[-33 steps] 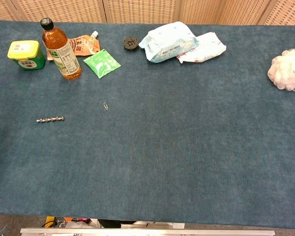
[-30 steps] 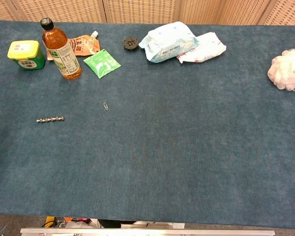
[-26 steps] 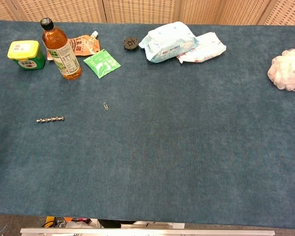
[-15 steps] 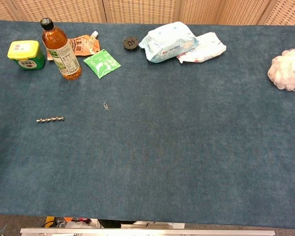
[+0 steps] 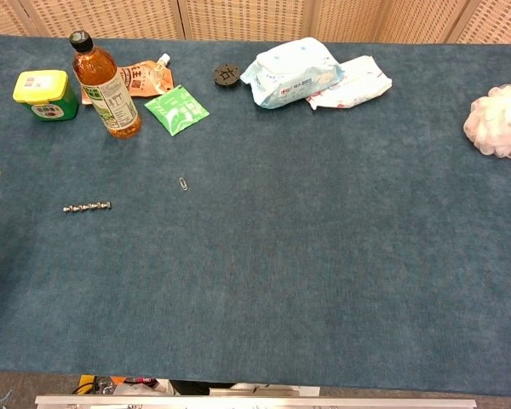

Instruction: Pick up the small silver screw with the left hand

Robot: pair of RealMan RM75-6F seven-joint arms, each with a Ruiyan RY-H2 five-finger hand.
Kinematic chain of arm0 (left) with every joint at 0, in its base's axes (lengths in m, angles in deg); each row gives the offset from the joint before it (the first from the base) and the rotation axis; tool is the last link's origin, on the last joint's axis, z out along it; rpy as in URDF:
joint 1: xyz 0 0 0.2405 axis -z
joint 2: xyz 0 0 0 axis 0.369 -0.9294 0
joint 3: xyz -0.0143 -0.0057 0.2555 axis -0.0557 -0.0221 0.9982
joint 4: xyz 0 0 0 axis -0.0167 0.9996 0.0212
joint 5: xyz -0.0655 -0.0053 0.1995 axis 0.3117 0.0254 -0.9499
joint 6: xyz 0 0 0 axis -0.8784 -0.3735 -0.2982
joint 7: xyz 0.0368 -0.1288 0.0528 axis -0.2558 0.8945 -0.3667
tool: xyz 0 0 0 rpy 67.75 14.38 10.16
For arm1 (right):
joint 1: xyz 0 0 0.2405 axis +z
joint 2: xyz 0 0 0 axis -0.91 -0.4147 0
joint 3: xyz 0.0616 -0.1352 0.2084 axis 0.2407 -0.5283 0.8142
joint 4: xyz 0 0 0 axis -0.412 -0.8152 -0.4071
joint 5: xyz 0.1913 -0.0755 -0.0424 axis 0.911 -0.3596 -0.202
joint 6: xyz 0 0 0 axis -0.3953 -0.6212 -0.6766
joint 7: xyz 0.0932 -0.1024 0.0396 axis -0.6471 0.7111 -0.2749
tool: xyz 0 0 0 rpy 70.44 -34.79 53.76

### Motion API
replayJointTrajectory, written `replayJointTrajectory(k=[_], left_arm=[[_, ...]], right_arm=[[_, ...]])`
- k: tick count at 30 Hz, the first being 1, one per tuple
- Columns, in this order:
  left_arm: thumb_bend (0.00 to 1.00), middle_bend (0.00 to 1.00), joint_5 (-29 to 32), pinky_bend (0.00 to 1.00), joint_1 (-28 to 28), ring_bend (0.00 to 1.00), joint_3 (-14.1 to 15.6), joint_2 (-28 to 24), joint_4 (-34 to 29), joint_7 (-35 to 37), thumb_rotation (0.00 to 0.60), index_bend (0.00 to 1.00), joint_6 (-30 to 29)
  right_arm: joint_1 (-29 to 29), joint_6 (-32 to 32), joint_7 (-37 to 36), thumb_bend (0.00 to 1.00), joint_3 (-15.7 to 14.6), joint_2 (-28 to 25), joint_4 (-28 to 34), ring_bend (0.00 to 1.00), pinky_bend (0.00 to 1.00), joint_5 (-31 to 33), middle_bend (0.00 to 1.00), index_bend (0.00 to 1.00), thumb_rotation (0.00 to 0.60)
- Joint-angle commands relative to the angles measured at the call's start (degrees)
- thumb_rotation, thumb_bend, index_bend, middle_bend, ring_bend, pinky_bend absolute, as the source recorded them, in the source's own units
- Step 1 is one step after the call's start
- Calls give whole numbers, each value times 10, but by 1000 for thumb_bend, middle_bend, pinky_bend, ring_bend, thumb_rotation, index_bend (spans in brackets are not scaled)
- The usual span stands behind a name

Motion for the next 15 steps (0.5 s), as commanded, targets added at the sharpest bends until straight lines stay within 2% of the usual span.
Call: replayJointTrajectory(k=[1, 7, 15], left_arm=[[280, 733, 16, 964, 11, 756, -6, 24, 16, -20, 600, 385, 11], [280, 809, 47, 1000, 31, 819, -12, 62, 29, -59, 600, 379, 37], [247, 839, 87, 1000, 55, 843, -25, 112, 60, -91, 600, 433, 58]], right_arm=[[0, 2, -2, 231, -1, 0, -3, 370, 400, 2, 429, 365, 600], [0, 6, -9, 231, -2, 2, -11, 370, 400, 6, 429, 365, 600], [-1, 10, -18, 232, -3, 1, -22, 370, 400, 11, 429, 365, 600]])
